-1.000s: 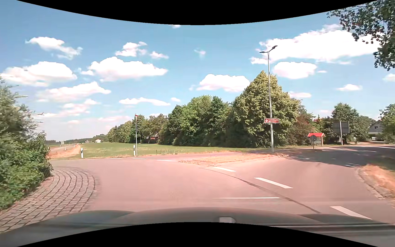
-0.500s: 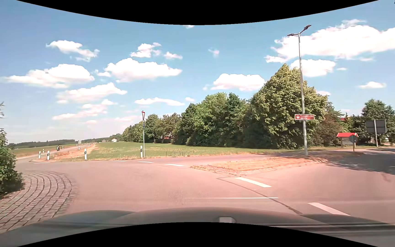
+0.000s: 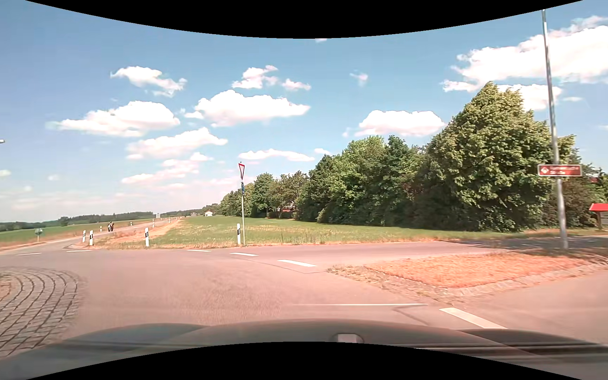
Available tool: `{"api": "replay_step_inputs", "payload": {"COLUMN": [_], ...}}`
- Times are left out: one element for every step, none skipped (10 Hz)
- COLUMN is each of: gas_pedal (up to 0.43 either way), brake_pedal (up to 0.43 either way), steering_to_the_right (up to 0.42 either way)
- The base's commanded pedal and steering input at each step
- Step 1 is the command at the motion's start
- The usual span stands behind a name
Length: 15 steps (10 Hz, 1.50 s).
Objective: Follow the waypoints while adhering to traffic rules and regulations
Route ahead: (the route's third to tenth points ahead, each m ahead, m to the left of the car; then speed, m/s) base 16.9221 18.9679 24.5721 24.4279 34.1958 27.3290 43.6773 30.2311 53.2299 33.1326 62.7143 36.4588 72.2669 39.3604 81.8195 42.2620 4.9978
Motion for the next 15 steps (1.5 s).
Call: {"api": "replay_step_inputs", "payload": {"gas_pedal": [0.059,0.047,0.039,0.039,0.039,0.028,0.028,0.028,0.020,0.020,0.020,0.020,0.028,0.047,0.067], "brake_pedal": [0.000,0.000,0.000,0.000,0.000,0.000,0.000,0.000,0.000,0.000,0.000,0.000,0.000,0.000,0.000], "steering_to_the_right": [-0.242,-0.264,-0.282,-0.292,-0.298,-0.312,-0.325,-0.338,-0.359,-0.365,-0.368,-0.368,-0.365,-0.357,-0.356]}}
